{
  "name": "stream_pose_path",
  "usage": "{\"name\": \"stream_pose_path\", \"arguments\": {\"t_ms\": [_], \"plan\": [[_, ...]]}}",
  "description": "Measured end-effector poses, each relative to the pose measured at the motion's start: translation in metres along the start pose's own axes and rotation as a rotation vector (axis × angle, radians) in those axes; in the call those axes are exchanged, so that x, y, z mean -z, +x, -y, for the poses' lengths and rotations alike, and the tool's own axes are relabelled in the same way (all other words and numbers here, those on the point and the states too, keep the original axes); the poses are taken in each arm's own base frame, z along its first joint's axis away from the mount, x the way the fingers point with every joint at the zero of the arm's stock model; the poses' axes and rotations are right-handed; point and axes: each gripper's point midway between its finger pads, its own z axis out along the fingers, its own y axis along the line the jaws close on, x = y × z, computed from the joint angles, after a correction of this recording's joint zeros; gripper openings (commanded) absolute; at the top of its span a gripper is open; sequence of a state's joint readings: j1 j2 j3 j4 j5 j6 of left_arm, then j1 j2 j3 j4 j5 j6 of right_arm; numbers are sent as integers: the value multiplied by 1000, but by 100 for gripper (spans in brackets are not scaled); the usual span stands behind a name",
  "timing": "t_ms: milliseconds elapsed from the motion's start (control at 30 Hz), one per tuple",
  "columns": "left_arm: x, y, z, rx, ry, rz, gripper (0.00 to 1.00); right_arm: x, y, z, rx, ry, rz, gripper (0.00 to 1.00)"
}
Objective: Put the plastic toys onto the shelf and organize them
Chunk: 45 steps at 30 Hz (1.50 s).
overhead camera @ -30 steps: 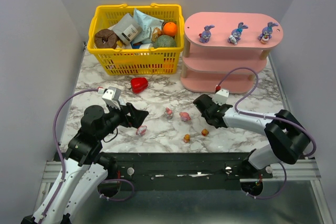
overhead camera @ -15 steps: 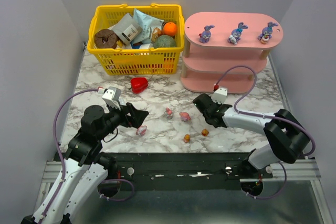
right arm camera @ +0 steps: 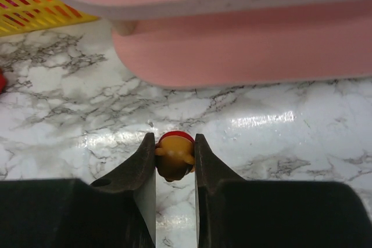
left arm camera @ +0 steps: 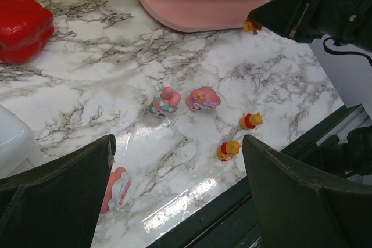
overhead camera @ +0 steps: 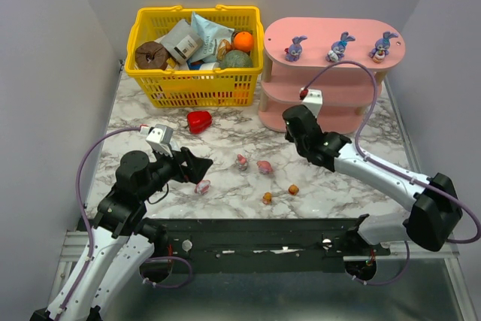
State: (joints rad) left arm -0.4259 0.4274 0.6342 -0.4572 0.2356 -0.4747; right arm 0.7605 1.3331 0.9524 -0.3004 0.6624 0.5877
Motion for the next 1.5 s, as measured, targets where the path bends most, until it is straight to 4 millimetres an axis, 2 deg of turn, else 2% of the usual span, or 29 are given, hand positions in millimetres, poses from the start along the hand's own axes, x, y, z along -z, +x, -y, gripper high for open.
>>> {"name": "stream_pose_path", "arguments": {"t_ms": [200,467,700,1000,1200,1500], "plan": [[0,0,0,0,0,0,99,-1,-45,-24,79,-49,83,1],[0,0,0,0,0,0,99,-22,-56,-44,184,-59,122,1],[0,0,0,0,-1,0,99,-19,-82,-56,179,-81,183,1],[0,0,0,0,-2,-1,99,-19,-97,-59,193,-69,222,1],[-1,1,-1,2,-3,-4,99,-29,-91,-59,213,-44,220,1],[-1,1,-1,2,-3,-4,99,-35,-97,-61,203,-21,252,2]]}}
